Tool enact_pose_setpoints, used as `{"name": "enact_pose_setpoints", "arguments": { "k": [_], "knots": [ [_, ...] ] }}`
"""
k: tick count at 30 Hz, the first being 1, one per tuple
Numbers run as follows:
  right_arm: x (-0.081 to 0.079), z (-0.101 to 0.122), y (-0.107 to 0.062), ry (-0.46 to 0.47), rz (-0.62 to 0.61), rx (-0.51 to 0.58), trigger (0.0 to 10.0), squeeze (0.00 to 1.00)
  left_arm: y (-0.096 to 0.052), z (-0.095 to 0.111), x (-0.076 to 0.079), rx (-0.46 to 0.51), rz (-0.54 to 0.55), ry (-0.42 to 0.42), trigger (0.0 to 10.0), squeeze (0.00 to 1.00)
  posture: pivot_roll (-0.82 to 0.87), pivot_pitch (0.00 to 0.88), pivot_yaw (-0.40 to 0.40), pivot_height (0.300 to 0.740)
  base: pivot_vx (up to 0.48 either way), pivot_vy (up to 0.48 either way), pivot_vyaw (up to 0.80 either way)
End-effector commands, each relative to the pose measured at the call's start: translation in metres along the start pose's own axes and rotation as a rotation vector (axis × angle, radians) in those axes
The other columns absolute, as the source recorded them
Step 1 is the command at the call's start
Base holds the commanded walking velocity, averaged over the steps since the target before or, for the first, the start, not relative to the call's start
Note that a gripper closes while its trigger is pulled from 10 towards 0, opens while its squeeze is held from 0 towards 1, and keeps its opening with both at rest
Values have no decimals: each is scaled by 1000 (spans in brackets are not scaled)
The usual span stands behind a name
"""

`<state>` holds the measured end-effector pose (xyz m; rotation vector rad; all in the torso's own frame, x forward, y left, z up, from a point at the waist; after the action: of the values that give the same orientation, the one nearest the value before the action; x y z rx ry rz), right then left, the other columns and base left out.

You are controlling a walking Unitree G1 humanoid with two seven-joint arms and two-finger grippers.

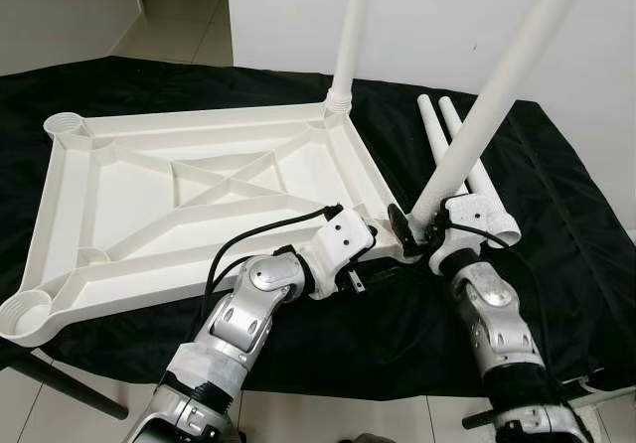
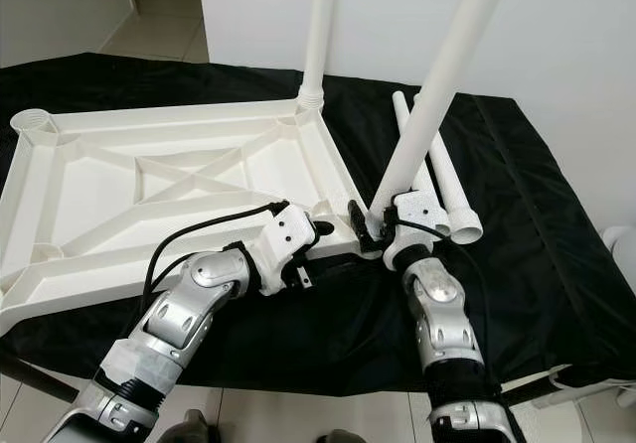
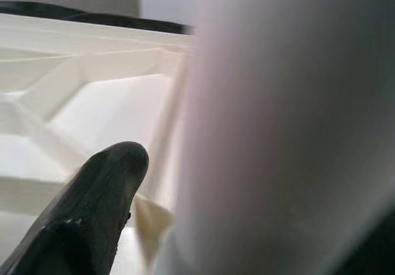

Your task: Building children table

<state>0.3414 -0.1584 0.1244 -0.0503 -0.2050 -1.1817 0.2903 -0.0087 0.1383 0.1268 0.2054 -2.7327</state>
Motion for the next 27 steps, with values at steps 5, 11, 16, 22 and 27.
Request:
{"name": "enact_pose_setpoints", "arguments": {
  "k": [5, 11, 16, 22, 27],
  "knots": [
    [-4, -3, 5, -24, 131, -9, 4667, 0, 2, 5, -1, 15, 22, 11, 10000, 0, 47, 0, -67, 740, 0, 0, 0],
    [-1, -13, 1, -18, 154, -46, 0, 0, 1, 5, 0, 15, 28, 10, 10000, 0, 55, 0, -77, 740, 0, 0, 0],
    [2, -18, -3, -8, 155, -58, 0, 0, 1, 5, 0, 15, 32, 8, 10000, 0, 56, 0, -77, 740, 0, 0, 0],
    [4, -25, -9, 28, 115, -70, 10000, 0, 0, 4, 1, 14, 30, 4, 10000, 0, 49, 0, -73, 740, 0, 0, 0],
    [4, -26, -10, 44, 84, -71, 10000, 0, 0, 4, 1, 14, 29, 2, 10000, 0, 48, 0, -74, 740, 0, 0, 0]
  ]
}}
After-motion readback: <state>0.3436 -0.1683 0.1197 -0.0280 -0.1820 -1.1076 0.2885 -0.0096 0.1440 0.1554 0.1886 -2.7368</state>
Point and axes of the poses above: a point about 5 cm out from each wrist's last joint towards the gripper, its own y axis pointing out of the wrist towards the gripper, its own z axis along the axis of the wrist's last joint, x = y × z, the point moved 3 cm from there along y, pointing out of the wrist towards the gripper, and after that the axes turned 5 degrees about -y, right-handed, at the moved point
